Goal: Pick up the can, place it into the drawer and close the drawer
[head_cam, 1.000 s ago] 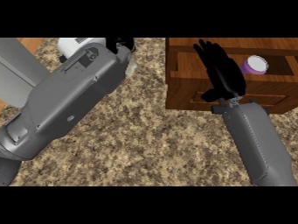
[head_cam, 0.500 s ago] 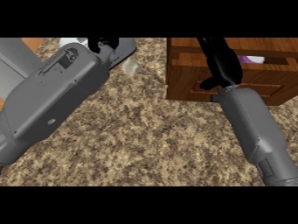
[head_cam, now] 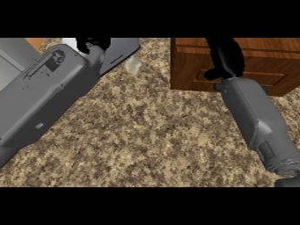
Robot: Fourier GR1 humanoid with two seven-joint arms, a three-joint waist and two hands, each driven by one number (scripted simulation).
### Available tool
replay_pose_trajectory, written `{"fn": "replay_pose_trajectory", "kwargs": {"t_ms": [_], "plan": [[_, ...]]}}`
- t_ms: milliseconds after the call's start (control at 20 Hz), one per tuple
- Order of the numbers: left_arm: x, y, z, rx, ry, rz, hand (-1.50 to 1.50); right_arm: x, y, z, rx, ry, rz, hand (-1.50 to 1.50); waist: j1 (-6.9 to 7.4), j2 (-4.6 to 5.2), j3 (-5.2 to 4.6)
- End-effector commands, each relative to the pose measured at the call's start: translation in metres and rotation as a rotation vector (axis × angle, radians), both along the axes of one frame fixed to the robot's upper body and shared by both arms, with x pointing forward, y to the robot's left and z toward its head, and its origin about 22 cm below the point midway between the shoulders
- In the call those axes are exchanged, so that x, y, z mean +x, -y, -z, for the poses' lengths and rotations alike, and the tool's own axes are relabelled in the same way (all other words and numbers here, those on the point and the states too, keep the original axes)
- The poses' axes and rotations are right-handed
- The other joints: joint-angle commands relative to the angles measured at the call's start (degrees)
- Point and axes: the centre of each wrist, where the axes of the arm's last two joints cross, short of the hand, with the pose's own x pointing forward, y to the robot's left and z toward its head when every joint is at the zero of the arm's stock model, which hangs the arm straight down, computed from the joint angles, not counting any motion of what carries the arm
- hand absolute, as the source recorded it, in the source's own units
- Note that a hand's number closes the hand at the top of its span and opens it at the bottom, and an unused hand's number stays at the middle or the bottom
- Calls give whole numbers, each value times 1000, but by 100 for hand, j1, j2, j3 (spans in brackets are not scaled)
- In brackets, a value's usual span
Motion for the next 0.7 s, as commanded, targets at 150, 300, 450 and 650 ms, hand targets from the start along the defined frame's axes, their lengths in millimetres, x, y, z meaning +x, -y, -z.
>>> {"fn": "replay_pose_trajectory", "kwargs": {"t_ms": [150, 300, 450, 650], "plan": [[-12, 0, -20, 2, 15, 19, -150, 12, -3, -14, 12, 64, 43, -150, 121, 44, 34], [-8, -17, -22, -3, 23, 15, -150, 17, 12, -25, -9, 75, 56, -150, 212, 123, 35], [-15, -6, -9, 11, 14, 27, -150, 25, 2, -47, -5, 78, 80, -150, 286, 133, 34], [-20, -13, -20, 1, 18, 46, -150, 27, 21, -51, -25, 62, 99, -150, 308, 127, 37]]}}
